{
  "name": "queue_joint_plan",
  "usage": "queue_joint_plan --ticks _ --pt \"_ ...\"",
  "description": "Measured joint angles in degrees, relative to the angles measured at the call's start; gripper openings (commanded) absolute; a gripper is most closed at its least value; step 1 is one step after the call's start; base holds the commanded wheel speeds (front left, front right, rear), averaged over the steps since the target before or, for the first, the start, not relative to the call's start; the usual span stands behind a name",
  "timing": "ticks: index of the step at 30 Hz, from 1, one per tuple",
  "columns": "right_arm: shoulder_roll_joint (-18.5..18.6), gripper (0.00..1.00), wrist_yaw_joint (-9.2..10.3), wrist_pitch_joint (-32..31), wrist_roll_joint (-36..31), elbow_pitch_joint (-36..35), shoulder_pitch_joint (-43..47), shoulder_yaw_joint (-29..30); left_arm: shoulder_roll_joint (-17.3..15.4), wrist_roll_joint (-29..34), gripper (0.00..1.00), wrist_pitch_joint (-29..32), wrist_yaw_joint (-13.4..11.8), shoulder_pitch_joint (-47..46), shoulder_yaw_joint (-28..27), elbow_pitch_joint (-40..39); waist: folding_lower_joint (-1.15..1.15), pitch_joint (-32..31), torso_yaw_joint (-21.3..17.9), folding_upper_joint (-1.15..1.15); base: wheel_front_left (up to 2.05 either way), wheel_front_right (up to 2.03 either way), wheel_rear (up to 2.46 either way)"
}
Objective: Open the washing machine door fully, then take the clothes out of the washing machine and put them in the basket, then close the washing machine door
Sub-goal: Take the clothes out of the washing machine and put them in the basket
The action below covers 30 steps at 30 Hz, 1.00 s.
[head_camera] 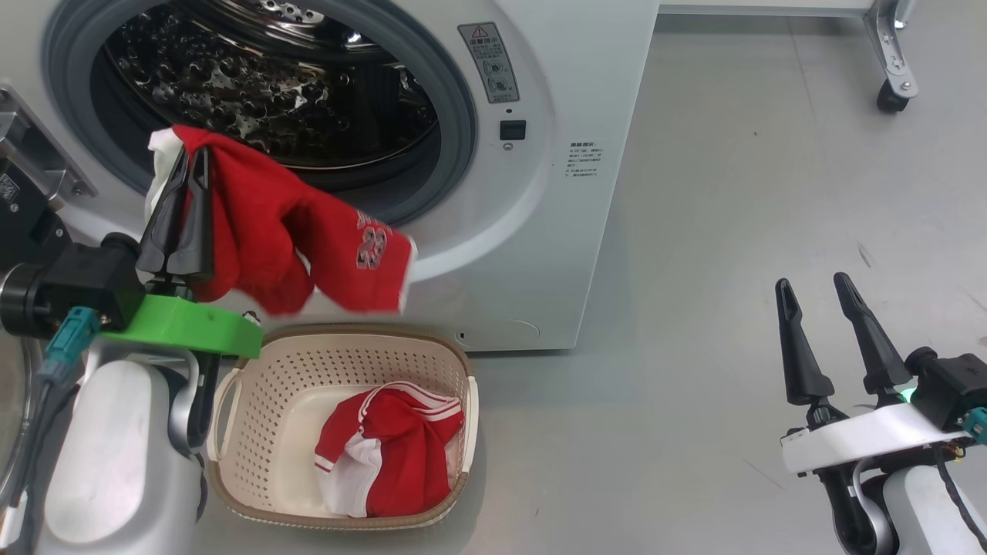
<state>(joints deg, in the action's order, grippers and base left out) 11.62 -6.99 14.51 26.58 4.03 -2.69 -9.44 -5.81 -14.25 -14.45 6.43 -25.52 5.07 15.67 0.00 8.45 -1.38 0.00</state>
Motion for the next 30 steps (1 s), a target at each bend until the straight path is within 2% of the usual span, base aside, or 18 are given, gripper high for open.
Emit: queue_joint_plan --ticks 7,13,22,30 --pt "-0.10 1.00 0.00 0.00 -0.02 -0.18 0.00 0.01 0.88 0.27 0.00 -0.01 0.01 2.10 -0.35 -4.67 0.00 0.20 0.09 0.00 0.00 0.00 0.00" --pt "-0.20 1.00 0.00 0.00 -0.21 -0.74 0.00 -0.38 0.88 0.68 0.00 -0.01 0.01 5.73 0.30 -5.00 0.00 0.73 -0.24 0.00 0.00 0.00 0.00" --pt "0.36 1.00 0.00 0.00 -0.42 -1.97 -0.04 -0.82 0.98 1.34 0.00 0.35 -0.02 11.50 2.24 -0.93 0.00 3.64 -1.34 0.00 0.00 0.00 0.00" --pt "1.90 1.00 0.00 0.00 -0.40 -3.20 -0.42 -0.68 1.24 2.37 0.00 2.31 -0.65 11.78 3.38 1.57 0.00 7.73 -2.59 0.00 0.00 0.00 0.00"
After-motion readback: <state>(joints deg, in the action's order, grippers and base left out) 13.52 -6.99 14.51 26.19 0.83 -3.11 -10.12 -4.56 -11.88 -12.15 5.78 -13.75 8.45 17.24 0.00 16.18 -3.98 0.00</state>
